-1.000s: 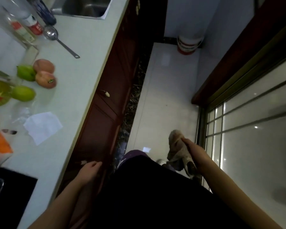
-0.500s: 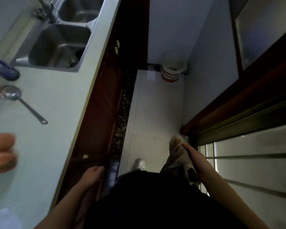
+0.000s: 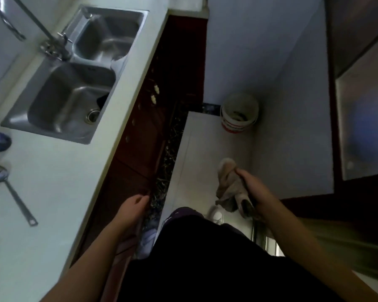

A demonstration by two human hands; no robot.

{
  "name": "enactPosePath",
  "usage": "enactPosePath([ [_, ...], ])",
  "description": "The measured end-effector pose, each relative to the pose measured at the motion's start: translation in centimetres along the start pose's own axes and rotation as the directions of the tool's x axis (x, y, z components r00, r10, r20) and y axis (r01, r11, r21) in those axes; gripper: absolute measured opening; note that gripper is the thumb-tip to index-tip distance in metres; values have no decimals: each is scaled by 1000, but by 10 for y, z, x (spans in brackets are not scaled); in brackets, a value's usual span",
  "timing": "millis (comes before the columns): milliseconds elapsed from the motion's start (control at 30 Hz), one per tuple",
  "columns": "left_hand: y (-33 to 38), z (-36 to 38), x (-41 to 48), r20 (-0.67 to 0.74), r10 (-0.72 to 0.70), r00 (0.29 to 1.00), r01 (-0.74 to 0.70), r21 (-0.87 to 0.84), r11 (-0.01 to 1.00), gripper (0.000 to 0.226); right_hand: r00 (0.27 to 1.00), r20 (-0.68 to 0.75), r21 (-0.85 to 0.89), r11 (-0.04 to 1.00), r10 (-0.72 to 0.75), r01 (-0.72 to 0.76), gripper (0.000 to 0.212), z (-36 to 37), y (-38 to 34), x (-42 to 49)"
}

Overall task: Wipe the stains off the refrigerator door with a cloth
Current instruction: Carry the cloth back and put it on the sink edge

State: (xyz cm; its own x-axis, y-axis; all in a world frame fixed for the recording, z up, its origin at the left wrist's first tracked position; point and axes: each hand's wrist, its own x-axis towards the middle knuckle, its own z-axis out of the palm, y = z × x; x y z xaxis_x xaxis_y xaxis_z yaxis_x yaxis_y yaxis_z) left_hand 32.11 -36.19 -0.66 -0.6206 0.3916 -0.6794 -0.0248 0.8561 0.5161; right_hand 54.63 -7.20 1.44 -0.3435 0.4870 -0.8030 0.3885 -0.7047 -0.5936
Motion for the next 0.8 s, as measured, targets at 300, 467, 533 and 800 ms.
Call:
enactPosePath([
  [300, 3, -33, 62, -15, -255, 967, 254, -70, 965, 39, 999, 19, -63, 997, 45, -43, 29, 41, -127, 97],
  [467, 90, -63, 160, 20, -140, 990, 140, -18, 990, 32, 996, -8, -68, 994, 85, -85, 30, 60, -188, 149],
  [533, 132, -75, 192, 25, -54, 998, 53, 33, 998, 36, 997, -1, -96, 993, 71, -71, 29, 67, -206, 161],
  [800, 241, -123, 272, -26, 49, 998, -50, -32, 998, 38, 989, 26, -201, 970, 145, -137, 36, 104, -292, 223],
])
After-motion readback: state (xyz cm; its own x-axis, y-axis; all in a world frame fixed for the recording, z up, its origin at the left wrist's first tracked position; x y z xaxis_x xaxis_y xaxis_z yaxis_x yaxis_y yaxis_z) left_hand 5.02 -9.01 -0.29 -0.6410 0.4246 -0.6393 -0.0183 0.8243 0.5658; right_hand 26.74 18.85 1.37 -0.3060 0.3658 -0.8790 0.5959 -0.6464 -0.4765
